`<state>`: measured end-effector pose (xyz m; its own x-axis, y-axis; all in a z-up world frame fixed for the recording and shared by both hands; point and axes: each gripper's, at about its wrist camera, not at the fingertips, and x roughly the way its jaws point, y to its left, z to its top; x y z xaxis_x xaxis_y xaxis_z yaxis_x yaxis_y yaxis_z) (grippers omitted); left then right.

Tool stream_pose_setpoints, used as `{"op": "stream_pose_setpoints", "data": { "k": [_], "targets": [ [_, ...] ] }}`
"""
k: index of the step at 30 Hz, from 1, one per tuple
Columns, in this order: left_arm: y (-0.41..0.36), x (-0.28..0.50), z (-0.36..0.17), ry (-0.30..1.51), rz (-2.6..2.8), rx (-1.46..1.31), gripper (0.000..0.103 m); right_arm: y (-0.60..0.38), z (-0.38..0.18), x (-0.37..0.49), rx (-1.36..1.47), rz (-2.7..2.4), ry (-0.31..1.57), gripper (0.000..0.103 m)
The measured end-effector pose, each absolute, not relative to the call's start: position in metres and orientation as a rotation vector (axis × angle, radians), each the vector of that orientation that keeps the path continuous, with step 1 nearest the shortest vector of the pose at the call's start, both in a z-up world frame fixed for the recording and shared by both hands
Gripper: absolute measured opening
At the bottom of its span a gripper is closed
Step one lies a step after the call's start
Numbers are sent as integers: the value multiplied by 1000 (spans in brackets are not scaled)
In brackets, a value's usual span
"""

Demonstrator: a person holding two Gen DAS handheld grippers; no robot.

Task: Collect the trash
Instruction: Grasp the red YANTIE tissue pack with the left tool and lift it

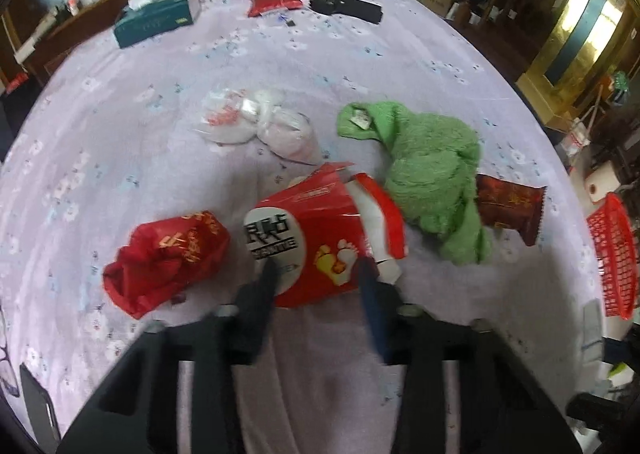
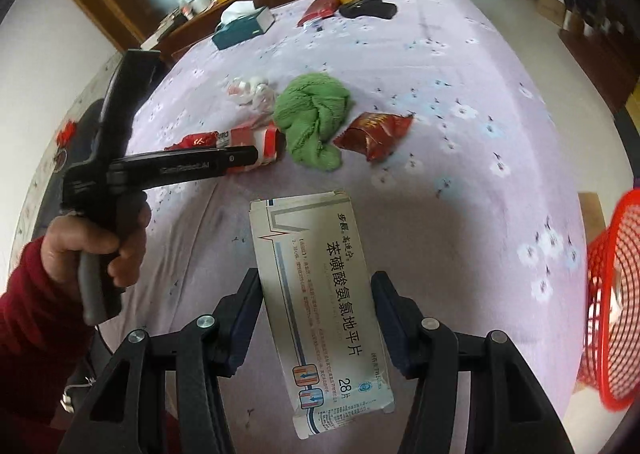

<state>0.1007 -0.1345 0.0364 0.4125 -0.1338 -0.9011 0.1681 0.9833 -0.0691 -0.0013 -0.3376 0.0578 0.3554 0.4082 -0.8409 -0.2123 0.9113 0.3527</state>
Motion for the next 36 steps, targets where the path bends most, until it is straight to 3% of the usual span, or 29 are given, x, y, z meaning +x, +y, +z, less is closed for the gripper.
{"op": "stream_pose_setpoints", "data": {
  "k": [1,2,9,11,12,13,26,29,36],
  "targets": [
    [-131,100,38,1124,-193,9,6,-339,59,-5,199,400,1138,60],
    [-127,99,39,1126,-199,-24,0,-339,59,-8,201,397,1134,60],
    [-115,81,44,1127,-210,-121,2,-338,65,-19,206,403,1111,60],
    [-113,80,50,1120,-208,-147,38,-338,66,-21,211,403,1108,60],
    [-110,81,52,1114,-201,-164,71,-338,66,-23,217,404,1108,60],
    [-107,81,56,1089,-186,-180,73,-339,67,-25,223,402,1108,60],
    [-120,121,22,1157,-130,-221,73,-360,68,-46,248,356,1100,60],
    [-129,127,19,1143,-101,-180,59,-365,67,-51,258,343,1102,60],
    [-136,105,32,1086,-112,-141,57,-371,69,-57,267,330,1097,60]
  ]
}}
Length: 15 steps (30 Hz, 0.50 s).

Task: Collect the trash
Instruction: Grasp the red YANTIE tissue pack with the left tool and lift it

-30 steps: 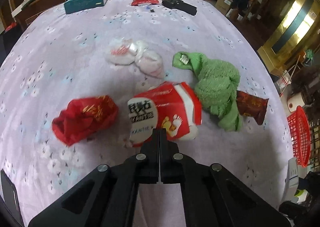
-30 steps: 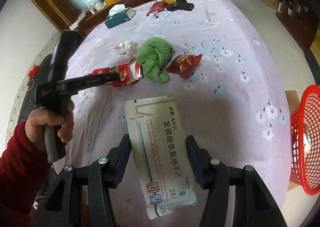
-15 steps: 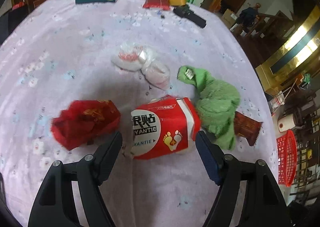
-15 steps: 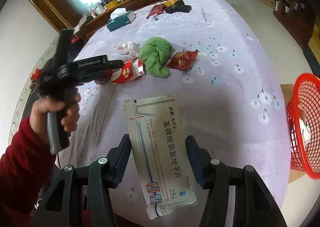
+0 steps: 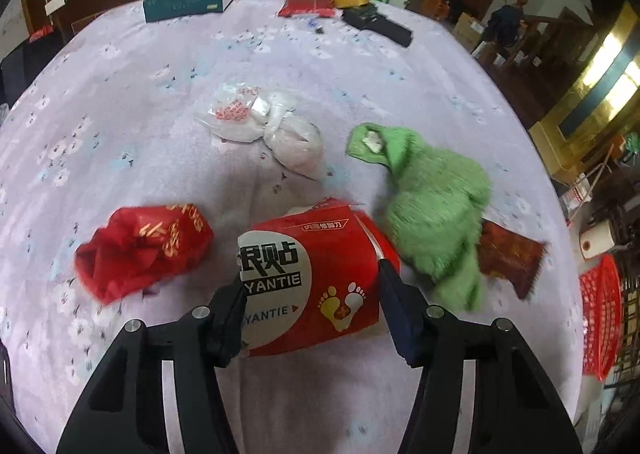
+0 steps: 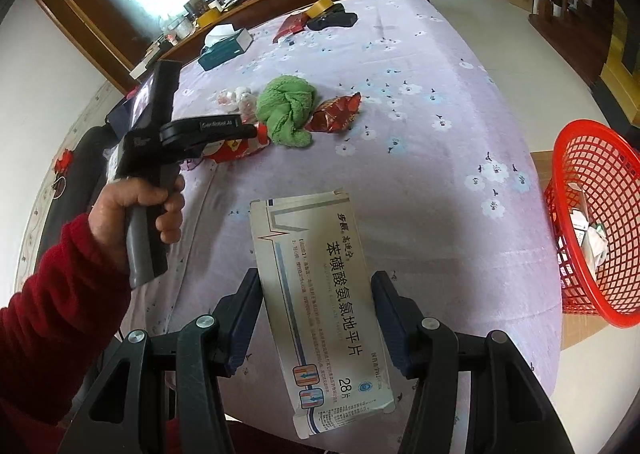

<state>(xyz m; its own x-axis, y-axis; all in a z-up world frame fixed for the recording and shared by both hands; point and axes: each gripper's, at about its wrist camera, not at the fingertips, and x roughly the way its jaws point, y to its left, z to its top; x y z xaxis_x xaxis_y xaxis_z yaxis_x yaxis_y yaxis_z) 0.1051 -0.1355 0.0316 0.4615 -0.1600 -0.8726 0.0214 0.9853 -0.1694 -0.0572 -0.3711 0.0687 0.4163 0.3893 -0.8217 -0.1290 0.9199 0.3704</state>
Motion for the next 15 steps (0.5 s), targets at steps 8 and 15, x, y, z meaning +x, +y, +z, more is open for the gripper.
{"op": "stream_pose_setpoints", "data": {
  "k": [8,15],
  "targets": [
    [-144,30,73,972,-159,-91,57,-374,68,-58,292,297,1092,60],
    [-167,-18,90,936,-203,-31,58,-381,69,-53,347,235,1079,60]
  ]
}}
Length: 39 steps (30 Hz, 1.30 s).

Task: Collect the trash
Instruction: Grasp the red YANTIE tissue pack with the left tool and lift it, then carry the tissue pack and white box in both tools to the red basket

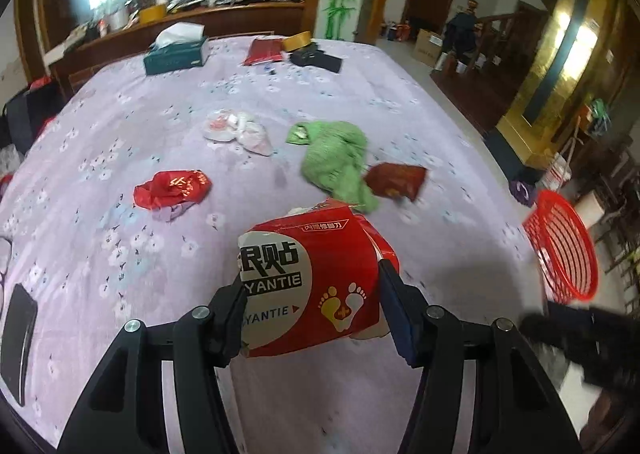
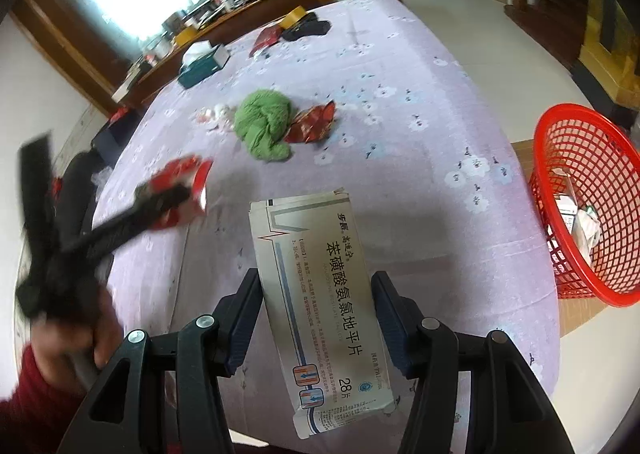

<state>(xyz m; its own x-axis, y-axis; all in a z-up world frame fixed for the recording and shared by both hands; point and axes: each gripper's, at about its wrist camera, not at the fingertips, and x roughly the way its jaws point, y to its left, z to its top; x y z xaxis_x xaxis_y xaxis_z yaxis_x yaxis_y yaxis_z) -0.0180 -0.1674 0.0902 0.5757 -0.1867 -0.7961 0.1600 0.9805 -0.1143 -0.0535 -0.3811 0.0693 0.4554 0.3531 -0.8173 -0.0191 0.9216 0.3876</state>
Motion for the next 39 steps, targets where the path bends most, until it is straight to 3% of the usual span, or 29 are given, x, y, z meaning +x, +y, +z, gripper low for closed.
{"op": "stream_pose_setpoints", "data": {
  "k": [39],
  "targets": [
    [-205,-34,132,855,-266,6,58,-408,111,-53,411,191,972,60]
  ]
}}
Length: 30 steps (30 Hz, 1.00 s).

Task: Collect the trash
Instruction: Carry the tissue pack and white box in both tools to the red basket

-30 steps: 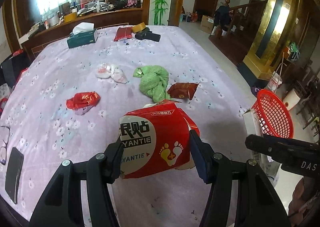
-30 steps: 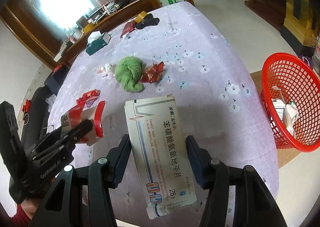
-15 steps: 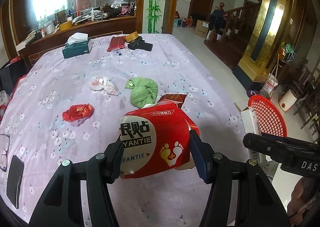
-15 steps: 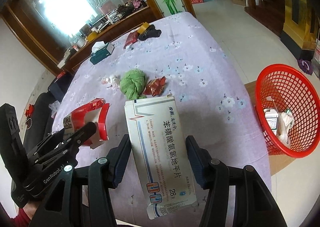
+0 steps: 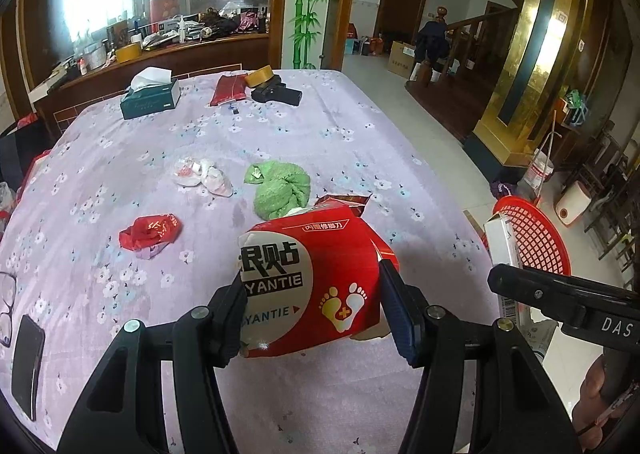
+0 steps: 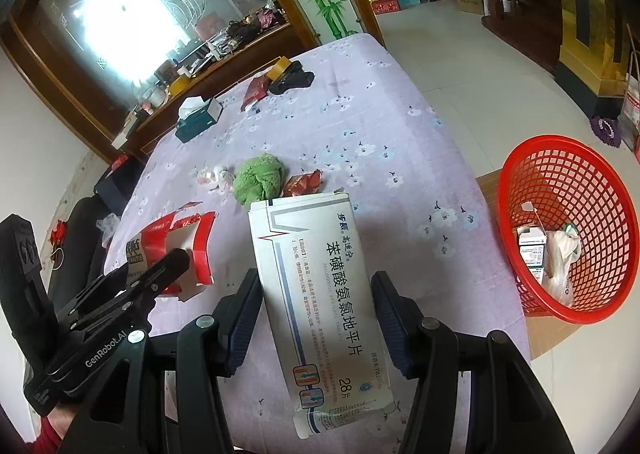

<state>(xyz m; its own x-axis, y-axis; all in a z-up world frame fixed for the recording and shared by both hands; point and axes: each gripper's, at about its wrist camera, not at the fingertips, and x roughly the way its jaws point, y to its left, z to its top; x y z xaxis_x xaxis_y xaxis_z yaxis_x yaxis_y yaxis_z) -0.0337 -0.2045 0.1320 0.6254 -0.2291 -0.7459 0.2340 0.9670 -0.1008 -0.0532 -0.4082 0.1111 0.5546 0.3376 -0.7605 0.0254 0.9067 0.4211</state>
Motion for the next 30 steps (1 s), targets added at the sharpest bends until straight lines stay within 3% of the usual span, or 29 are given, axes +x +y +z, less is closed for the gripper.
{"op": "stream_pose_setpoints", "data": {
  "k": [30],
  "targets": [
    [-222,-39,141,851,-268,52,58,-426,115,-56,469,213,945,60]
  ]
}}
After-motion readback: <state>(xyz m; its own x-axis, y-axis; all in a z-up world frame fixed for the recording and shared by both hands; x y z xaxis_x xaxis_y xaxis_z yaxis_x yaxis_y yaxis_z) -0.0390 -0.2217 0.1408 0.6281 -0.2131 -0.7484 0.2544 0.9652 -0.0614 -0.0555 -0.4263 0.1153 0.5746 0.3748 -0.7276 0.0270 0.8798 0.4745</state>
